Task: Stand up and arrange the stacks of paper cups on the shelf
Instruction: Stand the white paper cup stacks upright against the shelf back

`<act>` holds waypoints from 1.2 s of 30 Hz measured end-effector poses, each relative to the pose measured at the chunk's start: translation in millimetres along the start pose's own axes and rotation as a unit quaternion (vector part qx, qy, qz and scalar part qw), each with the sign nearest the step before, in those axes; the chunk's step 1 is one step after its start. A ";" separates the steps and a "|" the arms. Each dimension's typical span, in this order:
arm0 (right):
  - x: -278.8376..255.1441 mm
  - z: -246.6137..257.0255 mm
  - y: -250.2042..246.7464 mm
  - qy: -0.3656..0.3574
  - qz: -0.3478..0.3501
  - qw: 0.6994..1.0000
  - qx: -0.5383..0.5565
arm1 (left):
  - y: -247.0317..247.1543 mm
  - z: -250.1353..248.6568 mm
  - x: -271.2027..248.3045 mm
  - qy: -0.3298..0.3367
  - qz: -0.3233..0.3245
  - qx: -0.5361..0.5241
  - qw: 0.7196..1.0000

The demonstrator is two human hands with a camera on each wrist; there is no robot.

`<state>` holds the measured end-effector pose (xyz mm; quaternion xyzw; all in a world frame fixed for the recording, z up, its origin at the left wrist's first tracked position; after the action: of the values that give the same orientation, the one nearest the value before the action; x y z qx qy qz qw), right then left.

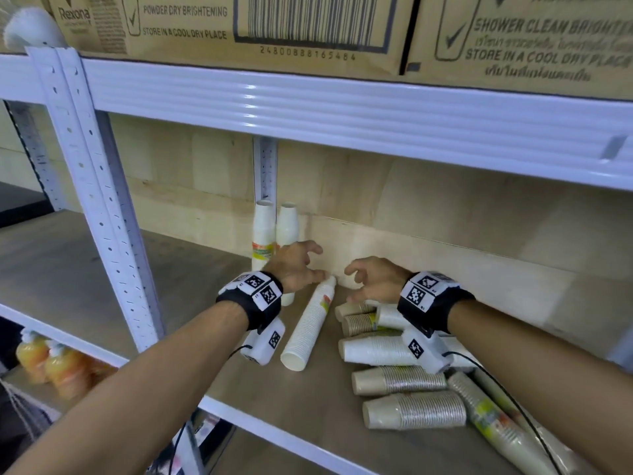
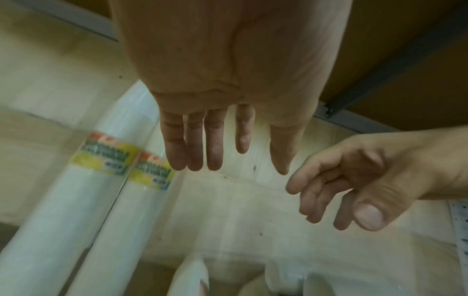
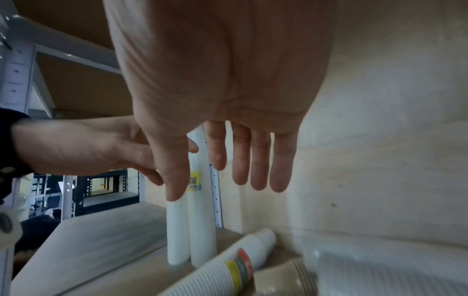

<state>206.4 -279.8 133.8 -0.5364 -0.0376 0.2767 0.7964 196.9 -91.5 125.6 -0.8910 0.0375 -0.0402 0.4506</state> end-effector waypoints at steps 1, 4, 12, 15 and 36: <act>-7.3 -5.6 5.3 0.005 0.012 1.000 -0.006 | 9.2 3.1 -1.9 -0.004 0.015 -0.010 1.000; -22.0 -25.0 21.5 0.022 0.032 0.999 -0.020 | 35.0 14.7 -7.0 -0.014 0.066 0.025 0.997; -39.5 -51.8 57.7 0.067 0.089 0.990 -0.082 | 95.5 67.4 -10.7 -0.100 0.131 0.062 0.984; -39.6 -56.6 65.7 0.064 0.098 0.987 -0.110 | 107.2 77.7 -9.8 -0.120 0.135 0.052 0.982; -32.1 -63.0 63.4 0.048 0.054 0.987 -0.142 | 107.2 85.1 -10.5 -0.134 0.152 -0.011 0.979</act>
<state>176.4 -330.5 59.4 -0.6579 -0.0095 0.2849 0.6970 192.2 -85.6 -11.5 -0.8770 0.1125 0.1488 0.4427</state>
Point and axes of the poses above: each hand's wrist, its own x-axis towards the middle knuckle, its own y-axis out of the palm, z = x × y, the point moved 4 cm from there along x, towards the middle knuckle, and after that the axes turned 7 degrees about z, right-handed, at the moved point
